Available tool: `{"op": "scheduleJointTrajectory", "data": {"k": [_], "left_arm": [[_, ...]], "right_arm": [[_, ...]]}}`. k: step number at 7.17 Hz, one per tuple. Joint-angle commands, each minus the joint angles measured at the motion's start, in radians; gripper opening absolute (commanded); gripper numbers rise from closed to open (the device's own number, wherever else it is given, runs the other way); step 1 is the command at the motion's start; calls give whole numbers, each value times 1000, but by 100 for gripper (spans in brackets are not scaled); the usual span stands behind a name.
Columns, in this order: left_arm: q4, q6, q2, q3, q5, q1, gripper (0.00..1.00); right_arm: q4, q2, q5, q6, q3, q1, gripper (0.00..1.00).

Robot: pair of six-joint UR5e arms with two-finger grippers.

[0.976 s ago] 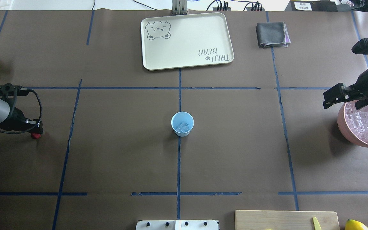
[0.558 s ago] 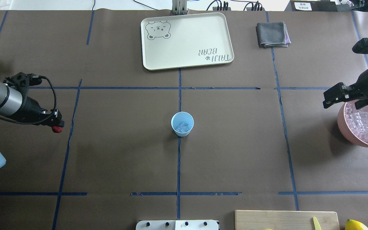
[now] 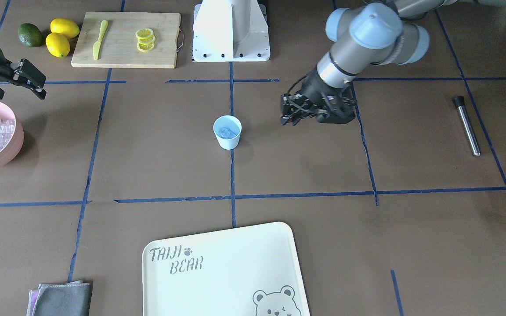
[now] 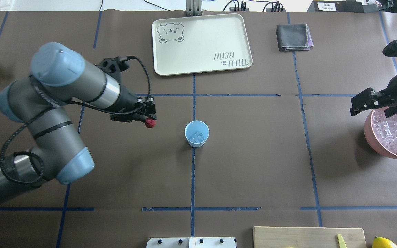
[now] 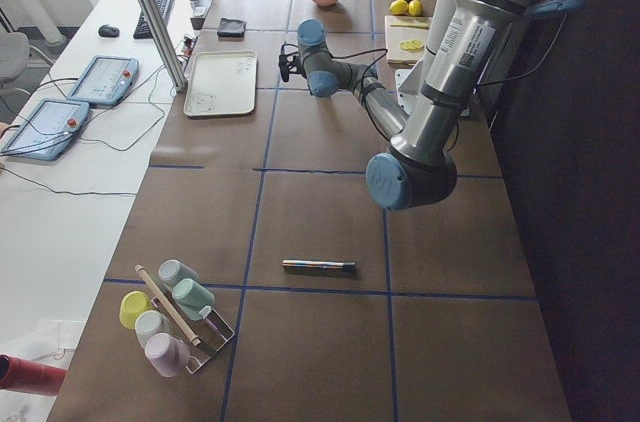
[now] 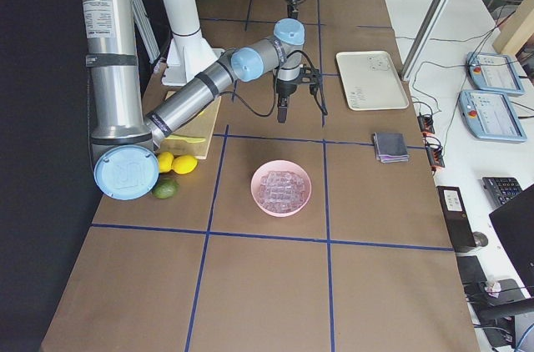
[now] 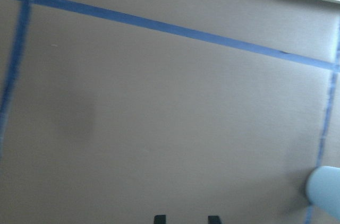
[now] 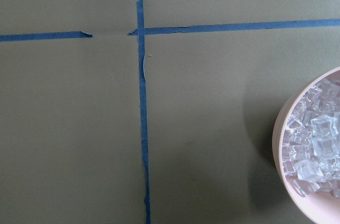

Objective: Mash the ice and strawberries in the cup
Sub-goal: 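Carry the strawberry with the left gripper and drop it into the blue cup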

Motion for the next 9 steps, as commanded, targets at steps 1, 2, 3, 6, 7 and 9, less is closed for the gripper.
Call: {"op": "scheduleJointTrajectory", "data": {"k": [1,2,3,6,7,9], "left_arm": [[46,-23,-122,68,79,87,0],[44,-43,-138,71,87,97,0],[41,-40,-154,96,89,107,1],[43,-37,-236,186,115,107,6],[46,-37,-234,185,115,107,9],[46,-36,-231,183,116,106,66]], "right_arm": [[1,-3,0,0,0,1,100],[1,-3,0,0,0,-1,100],[1,-3,0,0,0,1,100],[1,-5,0,0,2,1,100],[1,-5,0,0,3,1,100],[1,-5,0,0,2,1,100]]}}
